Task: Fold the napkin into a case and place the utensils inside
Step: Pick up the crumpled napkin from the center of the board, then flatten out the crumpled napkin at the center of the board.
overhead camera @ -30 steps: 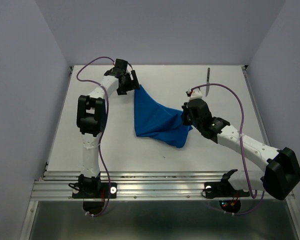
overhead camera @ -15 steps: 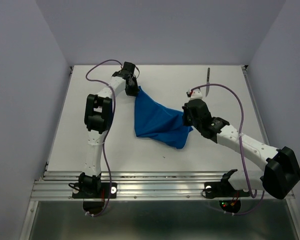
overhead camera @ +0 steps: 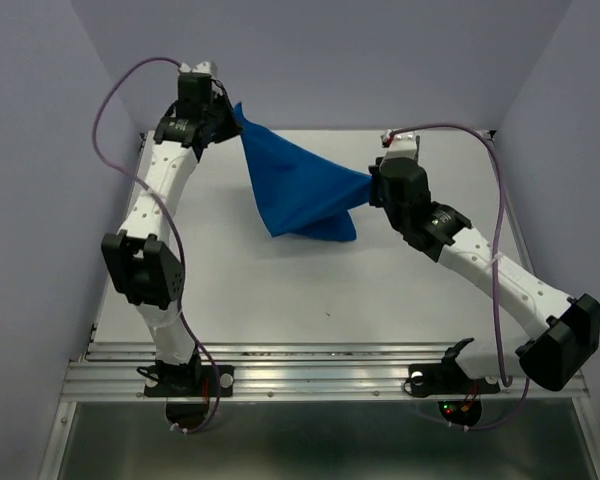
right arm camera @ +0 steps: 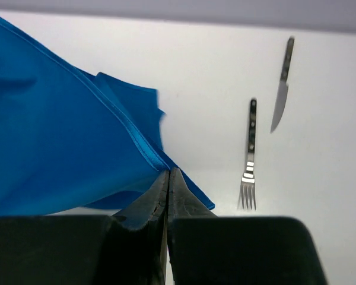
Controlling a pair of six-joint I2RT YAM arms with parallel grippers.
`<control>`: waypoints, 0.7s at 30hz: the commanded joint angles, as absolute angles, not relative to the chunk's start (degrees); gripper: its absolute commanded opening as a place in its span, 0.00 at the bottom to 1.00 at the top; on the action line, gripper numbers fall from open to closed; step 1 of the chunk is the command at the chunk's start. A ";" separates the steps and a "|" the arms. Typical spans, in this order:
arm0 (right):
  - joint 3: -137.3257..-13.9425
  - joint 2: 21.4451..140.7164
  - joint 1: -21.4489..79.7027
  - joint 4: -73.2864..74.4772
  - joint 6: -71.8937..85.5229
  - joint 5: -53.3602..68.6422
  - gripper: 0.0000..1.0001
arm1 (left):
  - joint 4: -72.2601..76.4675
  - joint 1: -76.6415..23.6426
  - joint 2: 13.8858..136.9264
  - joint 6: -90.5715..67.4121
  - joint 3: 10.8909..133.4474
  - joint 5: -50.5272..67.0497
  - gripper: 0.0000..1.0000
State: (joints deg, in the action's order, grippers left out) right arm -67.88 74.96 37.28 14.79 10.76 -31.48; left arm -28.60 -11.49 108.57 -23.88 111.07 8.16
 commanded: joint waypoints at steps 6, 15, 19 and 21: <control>-81.82 69.88 37.88 10.11 2.73 -31.30 0.01 | -18.21 -9.67 83.00 -24.17 104.51 12.39 0.00; -89.90 63.38 37.88 11.16 2.64 -19.26 0.01 | -16.70 -9.67 71.64 -26.28 103.53 16.26 0.00; -91.49 59.61 37.88 12.13 3.95 -14.69 0.01 | -17.31 -9.67 65.50 -26.89 103.54 16.79 0.00; -91.58 58.19 37.88 11.95 4.48 -13.72 0.01 | -17.84 -9.58 63.38 -27.59 103.36 16.87 0.00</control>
